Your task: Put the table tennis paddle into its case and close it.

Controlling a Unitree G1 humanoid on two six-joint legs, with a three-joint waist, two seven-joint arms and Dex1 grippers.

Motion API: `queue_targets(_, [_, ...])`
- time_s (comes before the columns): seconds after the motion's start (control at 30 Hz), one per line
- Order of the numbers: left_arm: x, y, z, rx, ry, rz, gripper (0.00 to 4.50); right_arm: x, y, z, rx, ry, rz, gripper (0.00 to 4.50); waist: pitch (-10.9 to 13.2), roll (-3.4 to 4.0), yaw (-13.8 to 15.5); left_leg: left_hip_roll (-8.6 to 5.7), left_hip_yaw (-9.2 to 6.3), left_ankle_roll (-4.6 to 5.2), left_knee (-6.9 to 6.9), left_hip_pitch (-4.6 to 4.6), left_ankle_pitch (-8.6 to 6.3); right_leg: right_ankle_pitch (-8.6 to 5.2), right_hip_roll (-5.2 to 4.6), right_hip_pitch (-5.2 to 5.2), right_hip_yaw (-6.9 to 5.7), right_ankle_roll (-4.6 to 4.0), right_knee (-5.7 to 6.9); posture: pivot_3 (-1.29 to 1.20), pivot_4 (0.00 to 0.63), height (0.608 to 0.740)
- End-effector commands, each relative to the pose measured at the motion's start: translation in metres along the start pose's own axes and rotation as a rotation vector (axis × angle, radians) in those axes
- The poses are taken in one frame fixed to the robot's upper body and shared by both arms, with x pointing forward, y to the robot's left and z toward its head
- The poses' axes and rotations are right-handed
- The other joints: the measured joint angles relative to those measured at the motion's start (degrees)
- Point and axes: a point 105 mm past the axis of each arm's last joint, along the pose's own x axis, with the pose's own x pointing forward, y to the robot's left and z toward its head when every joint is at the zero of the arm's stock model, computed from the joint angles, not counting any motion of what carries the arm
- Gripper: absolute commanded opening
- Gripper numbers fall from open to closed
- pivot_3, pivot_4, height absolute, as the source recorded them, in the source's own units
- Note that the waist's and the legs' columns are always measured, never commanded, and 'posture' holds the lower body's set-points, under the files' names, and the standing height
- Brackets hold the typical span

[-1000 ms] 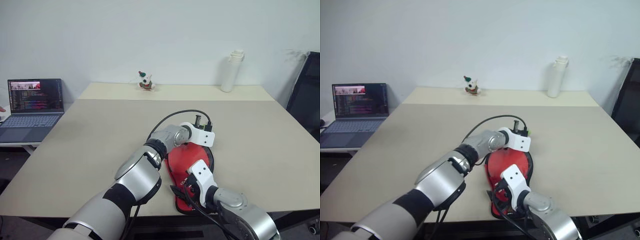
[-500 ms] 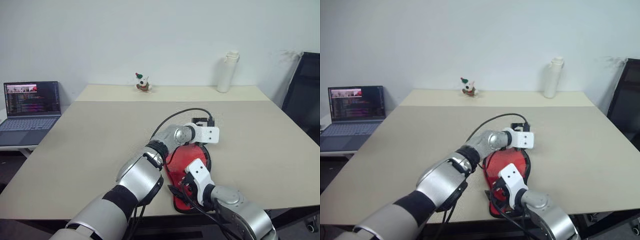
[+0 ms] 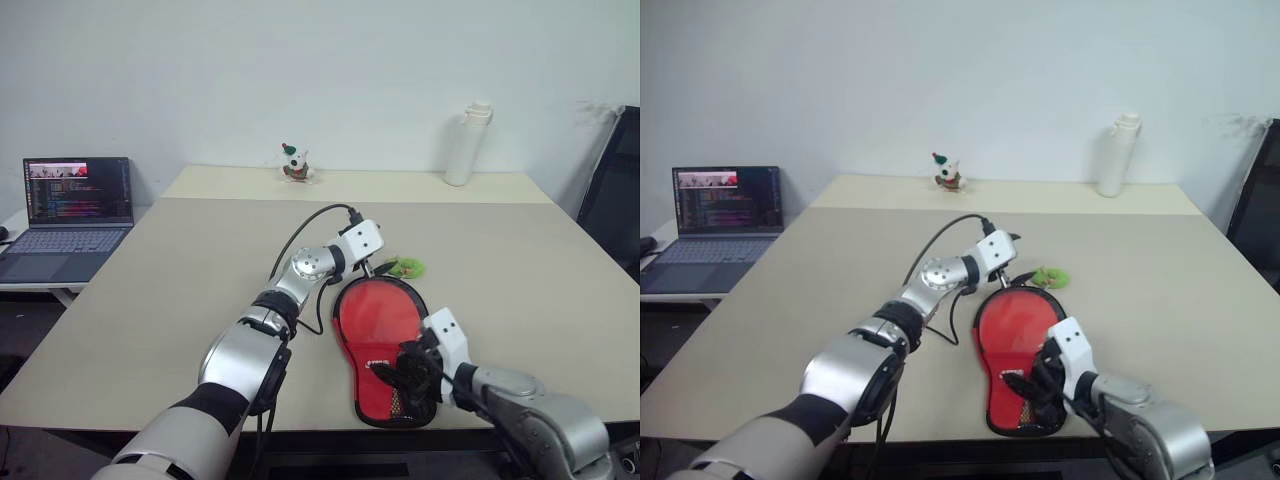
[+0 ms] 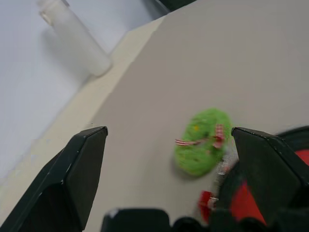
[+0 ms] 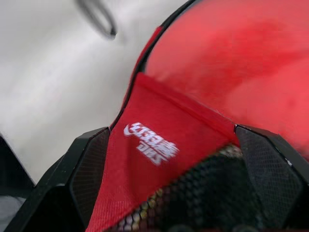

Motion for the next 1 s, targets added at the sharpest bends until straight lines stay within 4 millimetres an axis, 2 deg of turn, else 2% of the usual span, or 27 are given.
queue_targets(0.03, [-0.016,-0.009,0.014,-0.085,-0.155,-0.163,4.48,-0.024,-0.007,0.057,-0.02,-0.203,0.031,4.5,0.09,0.13,-0.13,-0.01,0.0,0.0,0.0,0.01,0.0,0.0,0.01,0.01,0.0,0.0,0.0,0.0,0.15,0.74])
queue_targets(0.1, [-0.028,-0.023,0.002,-0.109,-0.15,-0.267,4.48,-0.034,-0.022,0.081,-0.018,-0.269,0.016,4.5,0.15,0.27,-0.56,-0.01,0.02,0.0,0.01,0.05,0.0,0.04,0.03,0.0,0.08,-0.07,0.03,0.0,0.15,0.74])
queue_targets(0.23, [-0.038,-0.043,-0.013,-0.131,-0.124,-0.343,4.48,-0.043,-0.056,0.111,-0.008,-0.329,-0.08,4.5,0.16,0.27,-0.72,0.0,0.0,0.01,-0.04,0.06,0.0,0.09,0.12,0.0,0.04,-0.19,0.02,0.0,0.15,0.74])
queue_targets(0.37, [-0.043,-0.056,-0.023,-0.138,-0.1,-0.374,4.48,-0.039,-0.082,0.125,-0.038,-0.331,-0.171,4.5,0.19,0.33,-0.71,0.0,0.03,0.01,-0.05,0.02,0.0,0.1,0.13,-0.04,0.11,-0.2,0.03,0.0,0.15,0.74])
queue_targets(0.47, [-0.044,-0.07,-0.032,-0.142,-0.071,-0.382,4.48,-0.007,-0.11,0.131,-0.062,-0.284,-0.254,4.5,0.18,0.34,-1.04,-0.01,0.09,0.02,-0.03,0.03,0.0,0.12,0.09,-0.04,0.2,-0.17,0.02,0.0,0.15,0.74])
queue_targets(0.63, [-0.043,-0.077,-0.036,-0.137,-0.048,-0.382,4.48,0.039,-0.128,0.131,-0.111,-0.233,-0.285,4.5,0.18,0.36,-1.46,-0.01,0.18,0.06,0.0,0.11,0.03,0.2,0.11,-0.03,0.29,-0.13,0.04,0.0,0.15,0.74])
queue_targets(0.8, [-0.044,-0.083,-0.037,-0.147,-0.04,-0.387,4.48,0.071,-0.147,0.125,-0.098,-0.207,-0.364,4.5,0.21,0.41,-1.42,0.06,0.21,0.05,-0.06,0.05,0.03,0.21,0.09,-0.08,0.29,-0.15,0.02,0.0,0.15,0.74])
queue_targets(1.0, [-0.048,-0.091,-0.039,-0.155,-0.027,-0.386,4.48,0.087,-0.161,0.109,-0.068,-0.185,-0.491,4.5,0.21,0.42,-1.46,0.07,0.2,0.05,-0.08,0.08,0.02,0.22,0.01,-0.07,0.32,-0.16,0.03,0.0,0.15,0.74])
